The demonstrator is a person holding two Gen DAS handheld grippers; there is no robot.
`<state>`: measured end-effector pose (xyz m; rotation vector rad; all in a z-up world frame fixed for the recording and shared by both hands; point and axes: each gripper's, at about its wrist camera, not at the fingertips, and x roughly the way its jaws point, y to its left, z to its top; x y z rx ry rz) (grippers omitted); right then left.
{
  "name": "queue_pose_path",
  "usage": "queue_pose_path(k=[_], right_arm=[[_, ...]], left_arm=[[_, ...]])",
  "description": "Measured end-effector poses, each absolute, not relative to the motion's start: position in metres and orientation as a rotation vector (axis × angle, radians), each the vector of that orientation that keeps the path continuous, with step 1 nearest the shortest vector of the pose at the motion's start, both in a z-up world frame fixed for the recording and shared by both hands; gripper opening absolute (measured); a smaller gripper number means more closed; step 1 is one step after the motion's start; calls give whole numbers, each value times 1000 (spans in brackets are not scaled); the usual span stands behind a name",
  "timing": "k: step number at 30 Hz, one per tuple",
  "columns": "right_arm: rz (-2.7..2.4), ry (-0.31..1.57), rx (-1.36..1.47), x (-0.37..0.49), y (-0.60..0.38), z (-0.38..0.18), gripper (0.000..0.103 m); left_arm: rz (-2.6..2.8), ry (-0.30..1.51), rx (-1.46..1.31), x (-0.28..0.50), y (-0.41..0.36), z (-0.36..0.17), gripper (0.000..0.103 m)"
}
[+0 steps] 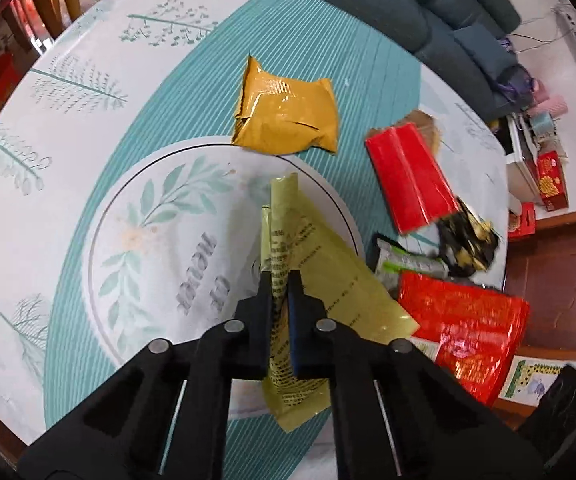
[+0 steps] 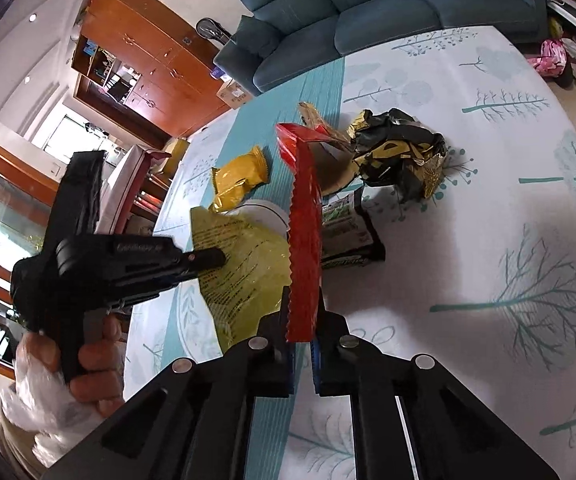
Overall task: Collect trash
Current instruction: 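Lift both packets and carry them down toward the black bin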
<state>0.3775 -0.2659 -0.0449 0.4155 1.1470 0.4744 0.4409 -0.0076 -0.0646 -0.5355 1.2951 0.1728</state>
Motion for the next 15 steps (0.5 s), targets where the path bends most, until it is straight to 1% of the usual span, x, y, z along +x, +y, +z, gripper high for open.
queue_pose_path(k=[6, 15], right_arm=[[441, 1124, 421, 353, -269, -25, 5], [376, 1049, 427, 274, -257, 26, 5]], left_arm=[[107, 1249, -457, 396, -11, -35, 2], [-7, 1161, -323, 296, 33, 36, 2]])
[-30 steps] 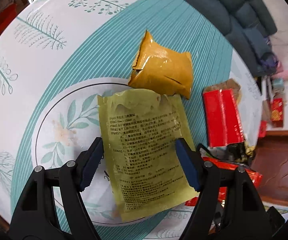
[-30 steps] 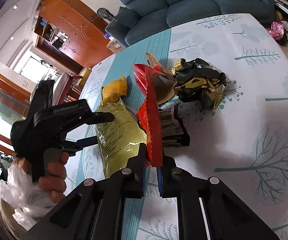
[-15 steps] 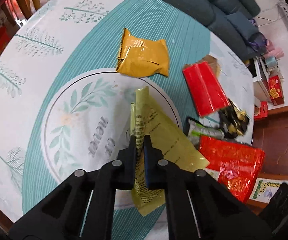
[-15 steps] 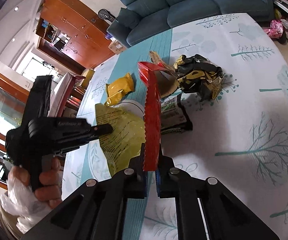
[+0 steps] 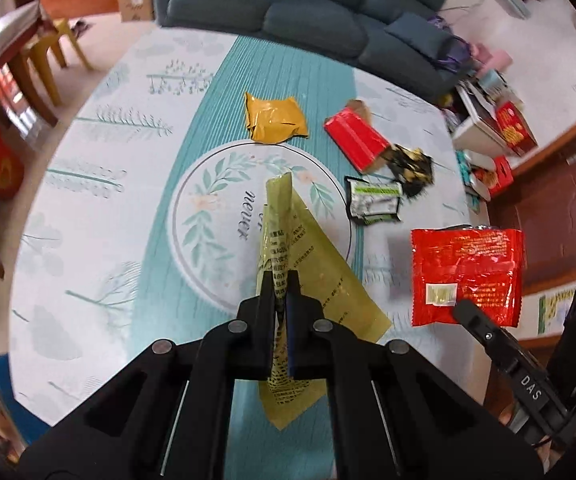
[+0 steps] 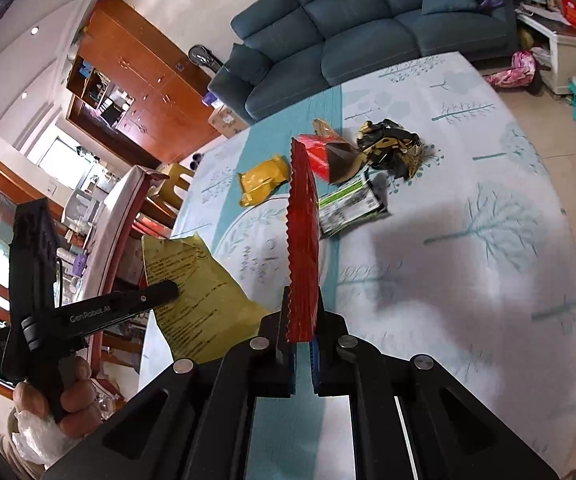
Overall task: Collect trash
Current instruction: 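Lift both packets and carry them down toward the black bin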
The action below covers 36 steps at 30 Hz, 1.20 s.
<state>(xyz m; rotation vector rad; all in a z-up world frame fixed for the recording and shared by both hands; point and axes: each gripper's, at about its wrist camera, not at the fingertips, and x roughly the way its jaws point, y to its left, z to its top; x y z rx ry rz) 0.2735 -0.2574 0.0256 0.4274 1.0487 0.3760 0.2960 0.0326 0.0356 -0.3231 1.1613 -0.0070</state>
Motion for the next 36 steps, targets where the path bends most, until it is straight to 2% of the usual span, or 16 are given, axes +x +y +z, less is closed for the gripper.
queue_pose_path(k=[5, 19, 27, 36], right_arm=[[348, 1033, 436, 222, -235, 41, 5], [330, 978, 409, 71, -141, 68, 4], [294, 1023, 385, -9, -98, 56, 4], [244, 1076, 341, -47, -100, 58, 4]], left_arm=[[-59, 1105, -253, 250, 48, 62, 2], [-150, 1053, -188, 114, 124, 90, 2], [-195, 1082, -156, 57, 153, 80, 2], [-207, 1071, -121, 18, 156, 74, 2]])
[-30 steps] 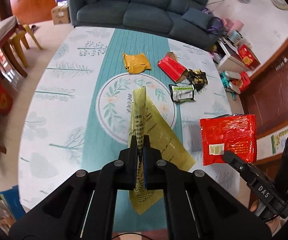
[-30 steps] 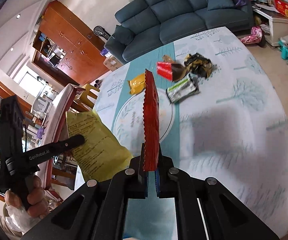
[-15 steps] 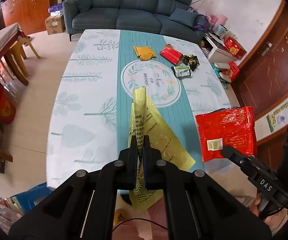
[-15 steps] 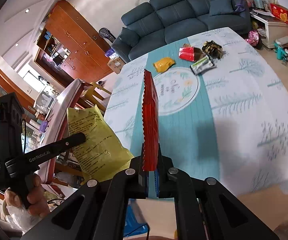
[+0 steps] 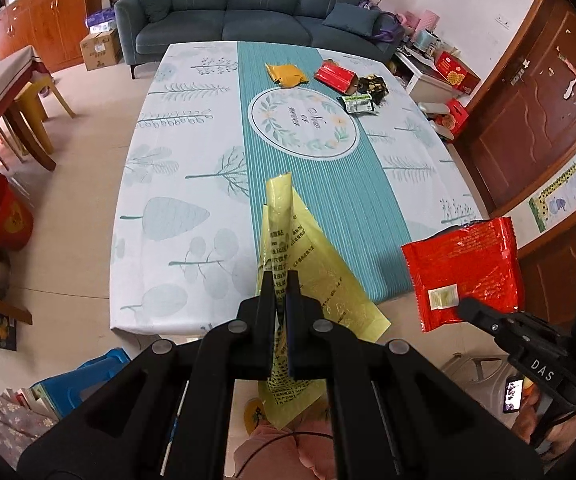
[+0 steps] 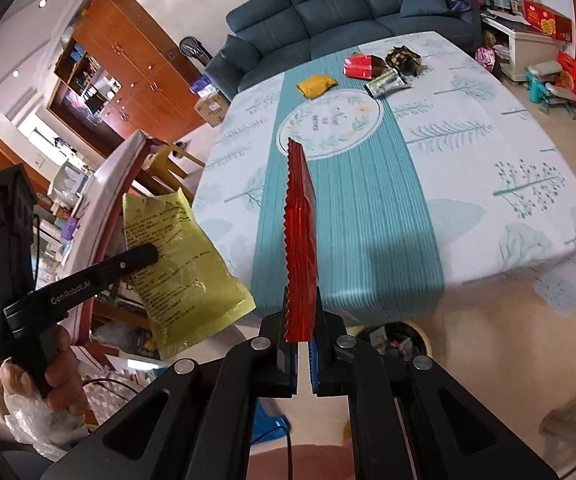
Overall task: Collect trash
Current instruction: 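Lift both packets and carry them down toward the black bin, then open both tools over the black bin to drop the packets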
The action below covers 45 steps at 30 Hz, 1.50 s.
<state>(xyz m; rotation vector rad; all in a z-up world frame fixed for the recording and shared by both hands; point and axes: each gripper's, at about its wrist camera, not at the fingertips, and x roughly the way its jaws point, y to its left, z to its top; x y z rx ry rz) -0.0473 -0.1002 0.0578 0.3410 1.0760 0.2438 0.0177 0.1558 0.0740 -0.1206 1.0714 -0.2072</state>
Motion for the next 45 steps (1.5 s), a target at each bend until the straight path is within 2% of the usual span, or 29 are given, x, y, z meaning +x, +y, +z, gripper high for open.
queue_pose_path(k=[8, 13, 20, 26, 36, 39, 41, 42, 44, 45], right_arm=[[262, 1158, 284, -64, -105, 32, 4], [297, 1234, 271, -85, -107, -12, 4], [286, 1369, 299, -110, -112, -137, 4], [230, 1434, 322, -111, -119, -244, 4], [179, 1457, 304, -92, -118, -387, 4], [167, 1469, 302, -87, -117, -414, 5], [147, 1475, 300, -85, -118, -430, 10], [140, 1473, 298, -86, -115, -435, 13], [132, 1461, 294, -85, -113, -438, 28], [129, 1455, 292, -85, -112, -440, 32]], left_arm=[[-176, 1078, -113, -7, 138, 57, 2], [-142, 1128, -95, -34, 117, 15, 2], [-79, 1198, -88, -65, 92, -94, 2], [-63, 1183, -53, -70, 76, -195, 2], [-13, 1203, -35, -50, 60, -344, 3], [-1, 1223, -26, -41, 59, -374, 12], [2, 1246, -26, -35, 64, -392, 29], [4, 1253, -27, -32, 66, -400, 33], [13, 1258, -25, -30, 68, -409, 42], [12, 1259, -28, -29, 68, -412, 44]])
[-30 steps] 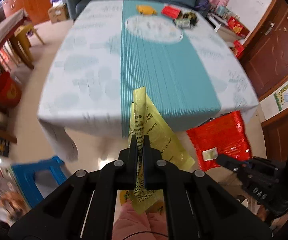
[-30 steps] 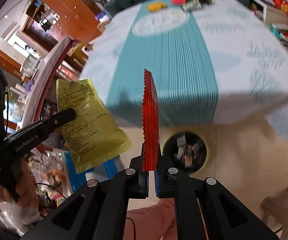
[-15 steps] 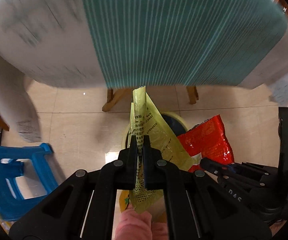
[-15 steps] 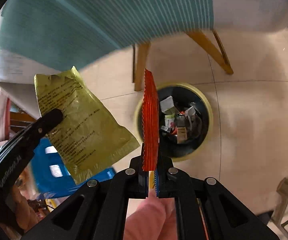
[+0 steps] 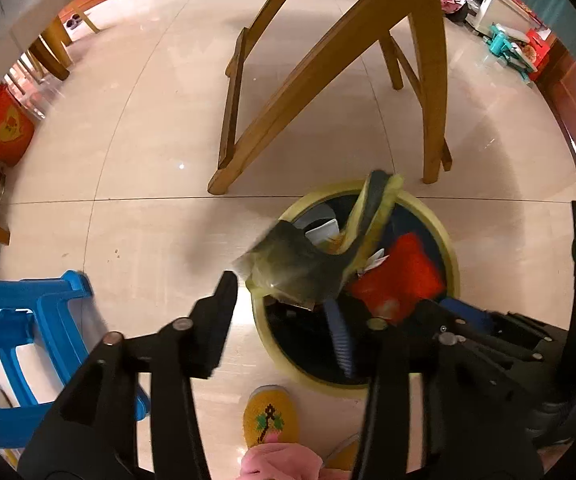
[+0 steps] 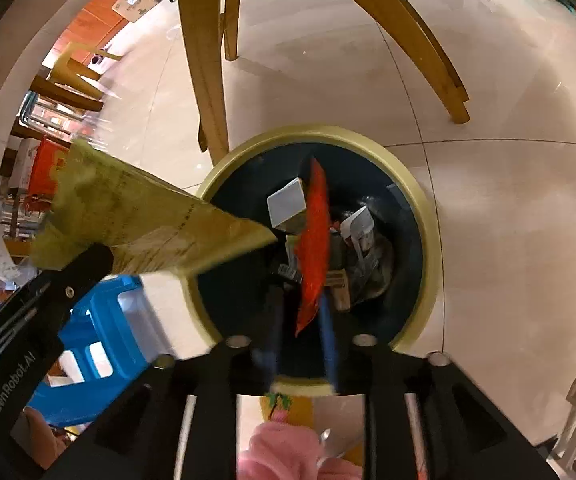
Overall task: Collect trash
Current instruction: 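Open both tools over the black bin to drop the packets, then raise both open tools back toward the table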
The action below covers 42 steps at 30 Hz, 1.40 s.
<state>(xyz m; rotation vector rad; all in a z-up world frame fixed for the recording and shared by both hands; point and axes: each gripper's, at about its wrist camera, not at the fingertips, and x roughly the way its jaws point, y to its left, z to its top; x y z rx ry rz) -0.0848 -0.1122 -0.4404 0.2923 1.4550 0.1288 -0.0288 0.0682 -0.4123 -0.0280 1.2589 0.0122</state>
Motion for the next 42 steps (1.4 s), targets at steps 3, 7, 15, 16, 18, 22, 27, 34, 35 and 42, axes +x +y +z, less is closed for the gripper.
queue_pose_path(k=[3, 7, 15, 16, 18, 22, 27, 34, 35, 42], right_arm=[[117, 1445, 294, -85, -111, -446, 40], [87, 1432, 293, -85, -114, -442, 40], [30, 1412, 275, -84, -117, -415, 41], [23, 1406, 273, -83, -117, -407, 41], [14, 1399, 265, -85, -117, -395, 41], [12, 1377, 227, -85, -115, -368, 41], [10, 1359, 188, -86, -111, -324, 41], [-2, 1310, 159, -85, -109, -242, 41], [-2, 1299, 145, -84, -107, -225, 41], [20, 1237, 106, -87, -99, -131, 41]], left_arm=[[14, 1258, -31, -28, 70, -418, 52], [16, 1262, -37, -30, 78, -416, 57], [22, 1252, -40, -35, 78, -388, 58], [24, 1252, -40, -36, 78, -384, 58], [29, 1253, -42, -39, 79, -374, 59], [38, 1253, -50, -44, 80, -352, 59], [48, 1248, -63, -52, 82, -312, 59], [56, 1212, -90, -59, 88, -237, 59], [56, 1207, -96, -60, 89, -224, 59], [38, 1148, -126, -63, 94, -141, 59]])
